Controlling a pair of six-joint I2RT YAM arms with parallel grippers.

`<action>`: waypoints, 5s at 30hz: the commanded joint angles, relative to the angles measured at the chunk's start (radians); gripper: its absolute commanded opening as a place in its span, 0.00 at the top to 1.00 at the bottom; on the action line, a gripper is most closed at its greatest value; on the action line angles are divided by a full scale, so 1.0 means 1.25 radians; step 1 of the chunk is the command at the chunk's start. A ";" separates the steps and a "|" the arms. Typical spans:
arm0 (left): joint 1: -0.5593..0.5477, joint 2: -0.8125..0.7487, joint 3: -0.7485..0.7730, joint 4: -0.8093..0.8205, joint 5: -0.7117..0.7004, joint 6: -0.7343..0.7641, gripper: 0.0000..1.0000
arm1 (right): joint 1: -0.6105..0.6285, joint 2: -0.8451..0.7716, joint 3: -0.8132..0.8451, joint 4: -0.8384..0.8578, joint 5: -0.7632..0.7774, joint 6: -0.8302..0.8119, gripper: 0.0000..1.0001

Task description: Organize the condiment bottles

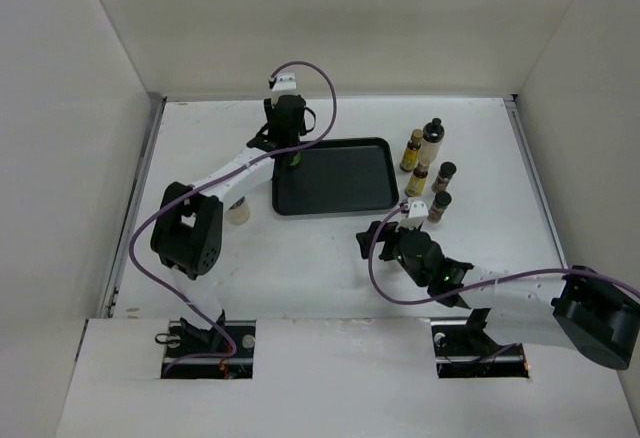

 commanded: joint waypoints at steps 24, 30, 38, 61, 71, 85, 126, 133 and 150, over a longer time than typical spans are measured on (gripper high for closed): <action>-0.018 -0.356 -0.218 0.136 -0.087 0.001 0.28 | -0.013 -0.017 0.003 0.041 -0.009 0.014 0.00; -0.007 -0.585 -0.377 -0.165 -0.128 -0.080 0.27 | -0.026 -0.024 -0.004 0.046 -0.015 0.023 0.00; 0.015 -0.727 -0.533 -0.322 -0.077 -0.144 0.21 | -0.027 -0.010 0.005 0.041 -0.021 0.020 0.00; 0.062 -0.473 -0.571 -0.070 -0.121 -0.132 0.21 | -0.020 0.014 0.014 0.044 -0.010 0.018 0.00; 0.059 -0.461 -0.568 -0.062 -0.155 -0.110 0.41 | -0.020 0.021 0.015 0.046 -0.023 0.024 0.00; -0.025 -0.588 -0.478 -0.063 -0.167 -0.094 0.57 | -0.028 0.011 0.008 0.048 -0.024 0.029 0.00; -0.170 -0.507 -0.549 0.258 -0.062 -0.112 0.00 | -0.020 -0.164 0.064 0.042 -0.073 -0.012 0.26; -0.143 -0.879 -0.765 0.334 -0.201 -0.137 0.00 | -0.034 -0.111 0.275 -0.112 -0.073 -0.059 0.82; -0.100 -0.959 -1.013 0.354 -0.244 -0.290 0.00 | -0.432 0.163 0.655 -0.433 0.013 -0.223 0.28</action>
